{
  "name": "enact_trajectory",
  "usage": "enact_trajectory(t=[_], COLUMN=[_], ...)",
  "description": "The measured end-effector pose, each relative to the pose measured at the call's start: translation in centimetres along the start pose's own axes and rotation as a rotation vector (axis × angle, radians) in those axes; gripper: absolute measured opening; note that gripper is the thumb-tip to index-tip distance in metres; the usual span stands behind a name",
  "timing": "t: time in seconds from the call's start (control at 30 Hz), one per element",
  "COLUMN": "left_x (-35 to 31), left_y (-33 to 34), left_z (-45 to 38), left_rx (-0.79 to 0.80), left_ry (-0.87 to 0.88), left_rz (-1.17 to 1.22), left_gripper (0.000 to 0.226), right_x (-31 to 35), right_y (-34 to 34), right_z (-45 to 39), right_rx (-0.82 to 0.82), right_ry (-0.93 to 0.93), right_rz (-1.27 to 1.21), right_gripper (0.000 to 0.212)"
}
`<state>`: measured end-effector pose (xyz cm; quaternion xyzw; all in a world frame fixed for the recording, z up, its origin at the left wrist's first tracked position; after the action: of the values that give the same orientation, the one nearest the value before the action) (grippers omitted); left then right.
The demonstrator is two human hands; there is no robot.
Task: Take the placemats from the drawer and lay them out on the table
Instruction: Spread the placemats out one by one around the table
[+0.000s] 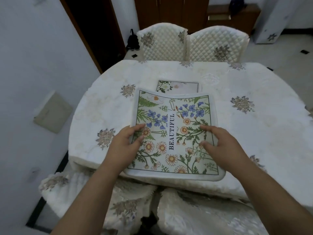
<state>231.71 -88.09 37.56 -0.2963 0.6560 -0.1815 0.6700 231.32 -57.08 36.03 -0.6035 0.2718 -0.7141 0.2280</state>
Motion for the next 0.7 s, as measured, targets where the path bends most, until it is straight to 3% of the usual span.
enact_trajectory(t=[0.4, 0.7], left_x=[20.1, 31.0], left_y=[-11.0, -11.8], left_z=[-10.3, -16.3], left_rx=[0.203, 0.147], left_ry=[-0.193, -0.359], left_rz=[0.077, 0.123], left_gripper=[0.059, 0.059], right_x=[9.4, 8.8], right_y=[22.5, 32.4], right_z=[-3.3, -8.2], right_rx=[0.041, 0.028], right_ry=[0.144, 0.254], right_rz=[-0.051, -0.083], right_gripper=[0.057, 0.060])
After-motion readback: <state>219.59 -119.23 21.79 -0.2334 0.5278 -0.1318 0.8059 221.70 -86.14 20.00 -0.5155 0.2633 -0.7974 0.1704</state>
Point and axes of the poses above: each hand's wrist, its own z-axis away from the middle knuckle, its own y-axis out of the palm, x = y × z, the point moved 7 cm from there along -z, towards the middle knuckle, and after that the axes turned 7 degrees about -x, right-handed, at the moved point
